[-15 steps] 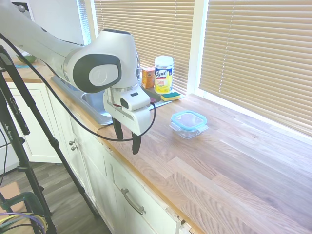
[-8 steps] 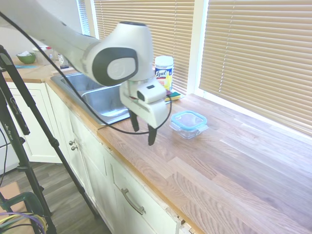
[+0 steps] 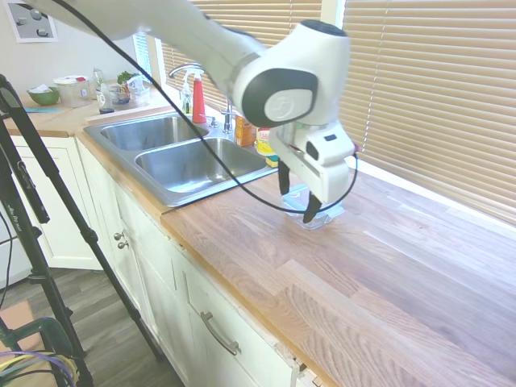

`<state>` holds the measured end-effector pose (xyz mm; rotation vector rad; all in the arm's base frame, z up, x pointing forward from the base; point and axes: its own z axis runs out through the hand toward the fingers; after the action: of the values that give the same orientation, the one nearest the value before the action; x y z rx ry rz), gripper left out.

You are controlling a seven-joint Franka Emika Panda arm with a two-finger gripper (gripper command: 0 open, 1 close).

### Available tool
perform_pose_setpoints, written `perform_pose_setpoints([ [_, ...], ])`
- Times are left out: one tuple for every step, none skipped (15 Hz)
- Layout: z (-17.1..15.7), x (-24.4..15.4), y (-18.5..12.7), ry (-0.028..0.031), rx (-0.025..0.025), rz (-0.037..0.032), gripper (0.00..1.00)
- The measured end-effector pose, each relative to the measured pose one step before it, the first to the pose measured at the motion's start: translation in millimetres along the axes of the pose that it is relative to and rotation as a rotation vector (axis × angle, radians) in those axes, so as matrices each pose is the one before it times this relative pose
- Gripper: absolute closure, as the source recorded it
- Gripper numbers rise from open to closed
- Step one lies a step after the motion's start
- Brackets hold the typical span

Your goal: Uncover the lid of the food container

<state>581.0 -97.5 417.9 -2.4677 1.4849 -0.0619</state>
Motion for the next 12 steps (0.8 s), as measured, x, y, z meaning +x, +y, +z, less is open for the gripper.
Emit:
perform_pose_setpoints([
  [0.94, 12.71, -5.53, -0.02617, 0.01630, 0.01750, 0.00],
  [0.75, 13.21, -4.47, -0.02680, 0.02053, 0.02037, 0.00],
  [1.89, 13.06, -3.41, -0.02968, 0.02037, 0.02039, 0.00],
  [2.65, 12.15, -2.28, -0.03478, 0.02261, 0.01745, 0.00],
  [3.81, 11.38, -1.27, -0.03899, 0.02336, 0.01442, 0.00],
  [5.21, 12.78, 0.58, -0.03761, 0.02031, 0.01427, 0.00],
  [6.59, 11.82, 1.70, -0.02848, 0.01310, 0.01557, 0.00],
  [6.59, 11.65, 1.80, -0.02745, 0.01188, 0.01308, 0.00],
  [6.38, 10.81, 1.46, -0.02789, 0.01639, 0.00380, 0.00],
  [5.15, 8.80, 2.10, -0.03270, 0.02078, -0.00476, 0.00],
  [3.51, 7.28, 1.48, -0.03074, 0.02624, -0.00596, 0.00],
  [1.80, 6.48, 1.81, -0.02806, 0.02344, -0.00296, 0.00],
])
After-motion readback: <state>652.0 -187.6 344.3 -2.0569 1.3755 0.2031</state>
